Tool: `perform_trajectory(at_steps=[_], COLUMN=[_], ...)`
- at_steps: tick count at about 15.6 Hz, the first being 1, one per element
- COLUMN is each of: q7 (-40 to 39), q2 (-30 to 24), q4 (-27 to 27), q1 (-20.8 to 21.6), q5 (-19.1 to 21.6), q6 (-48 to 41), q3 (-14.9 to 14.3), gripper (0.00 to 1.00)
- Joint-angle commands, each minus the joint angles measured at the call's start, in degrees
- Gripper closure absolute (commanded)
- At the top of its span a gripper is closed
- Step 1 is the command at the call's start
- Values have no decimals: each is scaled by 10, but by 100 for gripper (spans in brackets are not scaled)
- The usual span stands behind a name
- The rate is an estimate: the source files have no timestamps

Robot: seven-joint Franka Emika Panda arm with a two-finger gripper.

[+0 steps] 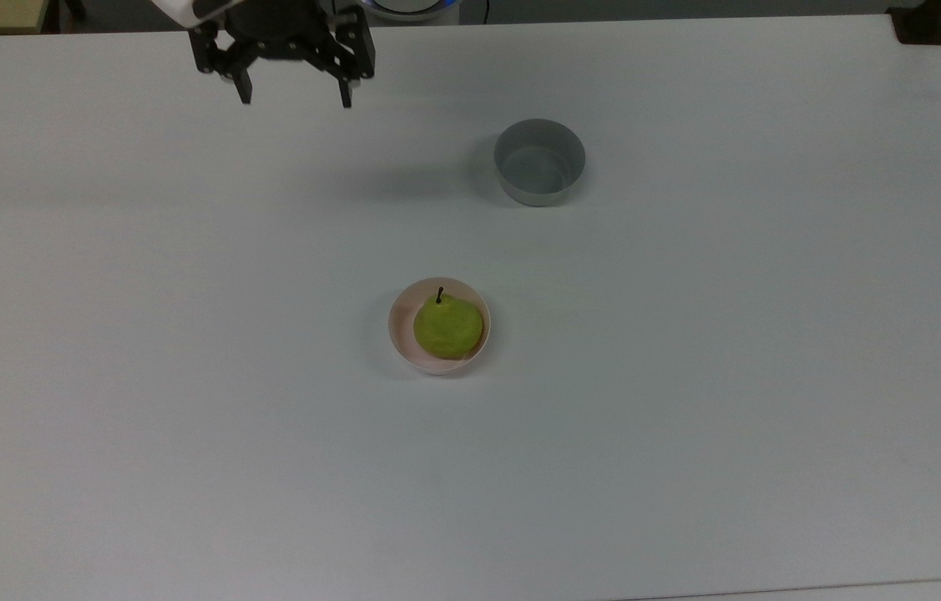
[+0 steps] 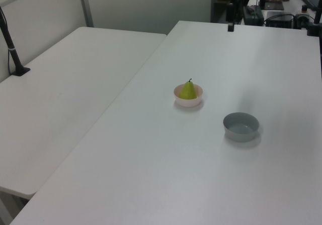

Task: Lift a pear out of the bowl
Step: 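Move the open gripper over the pink bowl and lower onto the pear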

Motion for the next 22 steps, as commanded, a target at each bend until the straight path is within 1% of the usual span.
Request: perform_trajectory(at_steps=[1,3,5,7,10,14,16,22], q7=[16,52,107,113,100,90,88,80], q2=[51,70,101,119,132,174,195,249], q4=[38,42,43,43,38,38,37,38], q1=[62,83,102,110,112,113,123,128], q5=[6,7,16,18,18,12,9,-3], q6=[30,75,160,193,194,209,218,220], q3=[-27,-32,-32,-32,-32,-29,-28,-24], gripper=[0,0,0,0,0,0,0,0])
